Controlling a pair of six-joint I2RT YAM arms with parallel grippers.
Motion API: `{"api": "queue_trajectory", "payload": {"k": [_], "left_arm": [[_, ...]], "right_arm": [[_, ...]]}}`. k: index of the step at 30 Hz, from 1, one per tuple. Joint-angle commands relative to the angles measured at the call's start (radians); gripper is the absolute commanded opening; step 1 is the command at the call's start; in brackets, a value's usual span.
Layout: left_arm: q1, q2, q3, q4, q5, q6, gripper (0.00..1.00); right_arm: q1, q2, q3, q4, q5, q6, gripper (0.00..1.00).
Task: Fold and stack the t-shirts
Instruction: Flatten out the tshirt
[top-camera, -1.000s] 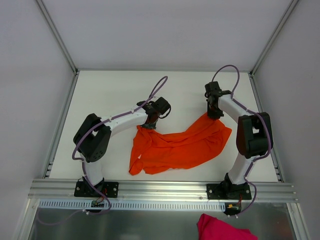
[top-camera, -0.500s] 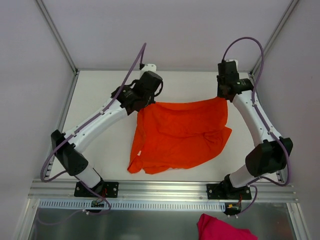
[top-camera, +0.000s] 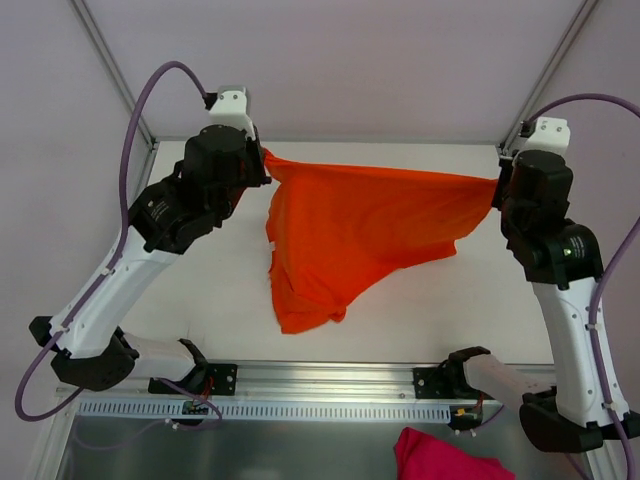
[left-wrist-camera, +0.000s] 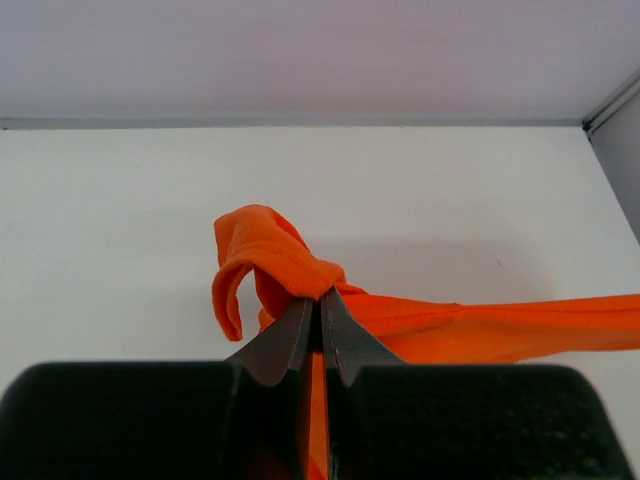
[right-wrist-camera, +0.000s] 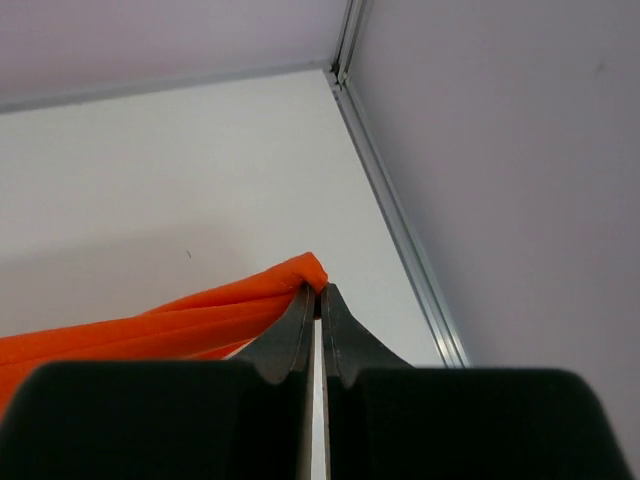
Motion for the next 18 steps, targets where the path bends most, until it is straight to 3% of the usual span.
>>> {"api": "queue_trajectory", "payload": {"k": [1, 9, 11, 13, 15, 18], "left_arm": [[0.003, -0.008, 0.005, -0.051, -0.012, 0.012, 0.00], [-0.060, -0.085, -0.158, -0.120, 0.225, -0.114, 0.00], [-0.075, -0.105, -0.155, -0.130, 0.273, -0.120, 0.00], [-0.076, -0.082, -0.113, -0.156, 0.441, -0.111, 0.00], [-0.090, -0.044, -0.066, -0.236, 0.520, -0.120, 0.00], [-0.189, -0.008, -0.128, -0.267, 0.474, -0.163, 0.00]], "right_arm": [[0.007, 0.013, 0.025, -0.005, 0.093, -0.094, 0.01], [0.005, -0.016, 0.031, -0.030, 0.086, -0.055, 0.01], [0.007, -0.024, 0.024, -0.049, 0.084, -0.033, 0.01], [0.005, -0.024, 0.014, -0.064, 0.081, -0.013, 0.01], [0.005, -0.027, 0.009, -0.076, 0.071, 0.004, 0.01], [0.007, -0.036, 0.004, -0.078, 0.052, 0.028, 0.01]]}}
